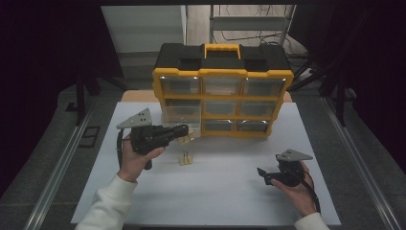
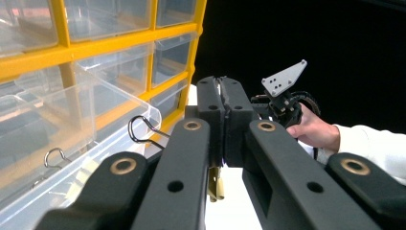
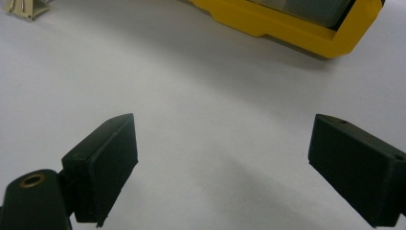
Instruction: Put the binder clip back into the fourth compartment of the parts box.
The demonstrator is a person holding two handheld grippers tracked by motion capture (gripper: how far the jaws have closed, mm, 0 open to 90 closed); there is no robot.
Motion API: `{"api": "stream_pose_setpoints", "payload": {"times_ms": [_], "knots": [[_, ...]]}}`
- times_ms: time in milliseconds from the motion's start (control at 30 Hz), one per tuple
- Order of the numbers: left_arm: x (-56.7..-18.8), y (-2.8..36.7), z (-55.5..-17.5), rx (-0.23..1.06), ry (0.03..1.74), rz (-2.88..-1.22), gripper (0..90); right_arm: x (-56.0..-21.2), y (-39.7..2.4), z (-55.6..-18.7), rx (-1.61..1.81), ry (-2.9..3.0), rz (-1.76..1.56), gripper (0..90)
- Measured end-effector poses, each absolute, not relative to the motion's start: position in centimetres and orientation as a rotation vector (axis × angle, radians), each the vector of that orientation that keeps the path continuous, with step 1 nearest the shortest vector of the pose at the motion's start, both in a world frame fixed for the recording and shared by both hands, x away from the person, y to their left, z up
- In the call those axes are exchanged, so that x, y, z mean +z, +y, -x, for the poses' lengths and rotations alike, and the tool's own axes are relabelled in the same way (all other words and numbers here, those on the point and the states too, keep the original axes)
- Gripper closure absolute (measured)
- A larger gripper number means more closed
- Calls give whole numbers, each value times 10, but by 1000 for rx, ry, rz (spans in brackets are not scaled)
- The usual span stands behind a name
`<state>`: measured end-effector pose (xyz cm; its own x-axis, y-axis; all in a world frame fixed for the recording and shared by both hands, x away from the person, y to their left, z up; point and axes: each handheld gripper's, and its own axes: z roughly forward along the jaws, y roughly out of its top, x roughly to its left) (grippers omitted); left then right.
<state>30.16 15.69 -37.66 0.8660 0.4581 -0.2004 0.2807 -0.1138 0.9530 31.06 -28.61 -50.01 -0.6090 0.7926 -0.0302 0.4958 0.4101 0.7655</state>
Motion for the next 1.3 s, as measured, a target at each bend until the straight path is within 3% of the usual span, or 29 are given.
{"api": "stream_pose_setpoints", "payload": {"times_ms": [1300], "knots": [[-356, 156, -323, 256, 627, -1678, 886, -499, -287, -310, 1053, 2268, -1107, 103]]}}
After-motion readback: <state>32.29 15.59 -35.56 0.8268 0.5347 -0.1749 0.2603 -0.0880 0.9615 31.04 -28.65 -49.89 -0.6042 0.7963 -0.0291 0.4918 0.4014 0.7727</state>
